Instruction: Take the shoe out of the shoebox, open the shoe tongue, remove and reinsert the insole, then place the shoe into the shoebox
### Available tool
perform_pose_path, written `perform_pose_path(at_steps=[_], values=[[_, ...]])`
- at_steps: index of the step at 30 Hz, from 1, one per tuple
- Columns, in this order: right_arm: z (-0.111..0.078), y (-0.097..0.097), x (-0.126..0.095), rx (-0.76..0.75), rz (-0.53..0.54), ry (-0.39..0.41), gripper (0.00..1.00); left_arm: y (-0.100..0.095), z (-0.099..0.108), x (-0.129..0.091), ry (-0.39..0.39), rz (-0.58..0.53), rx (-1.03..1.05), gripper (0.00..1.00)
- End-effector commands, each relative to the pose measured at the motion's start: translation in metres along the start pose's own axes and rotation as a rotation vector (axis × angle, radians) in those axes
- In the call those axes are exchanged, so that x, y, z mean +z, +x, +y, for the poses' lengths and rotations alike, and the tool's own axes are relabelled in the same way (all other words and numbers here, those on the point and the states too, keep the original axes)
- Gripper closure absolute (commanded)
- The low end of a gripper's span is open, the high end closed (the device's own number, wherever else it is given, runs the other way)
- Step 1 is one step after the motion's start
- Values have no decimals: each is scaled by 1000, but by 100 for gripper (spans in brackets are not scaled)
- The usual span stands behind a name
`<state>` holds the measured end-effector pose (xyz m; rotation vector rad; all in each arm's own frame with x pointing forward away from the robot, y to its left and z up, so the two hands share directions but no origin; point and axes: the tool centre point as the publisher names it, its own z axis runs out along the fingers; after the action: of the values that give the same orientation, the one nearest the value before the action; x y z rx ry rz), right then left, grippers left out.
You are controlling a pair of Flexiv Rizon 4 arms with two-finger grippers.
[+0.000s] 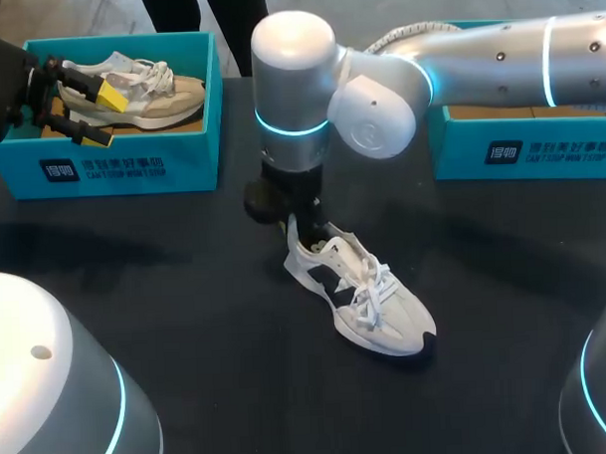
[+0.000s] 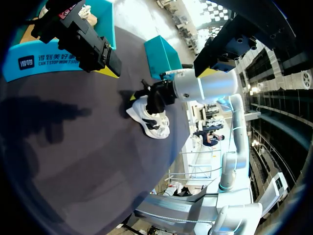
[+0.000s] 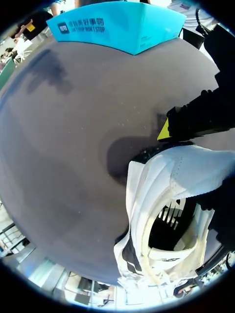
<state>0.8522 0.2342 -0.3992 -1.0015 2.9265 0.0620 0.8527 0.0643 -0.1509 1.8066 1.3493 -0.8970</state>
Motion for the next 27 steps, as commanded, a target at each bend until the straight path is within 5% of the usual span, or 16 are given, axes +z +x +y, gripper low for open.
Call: perform_pose_path(at_steps=[1, 27], values=[[-1, 6, -17, 10, -6, 14, 100, 0, 0, 0, -1, 1, 2, 0], [-14, 26, -120, 251, 81, 128, 100, 0, 0, 0, -1, 1, 2, 0]])
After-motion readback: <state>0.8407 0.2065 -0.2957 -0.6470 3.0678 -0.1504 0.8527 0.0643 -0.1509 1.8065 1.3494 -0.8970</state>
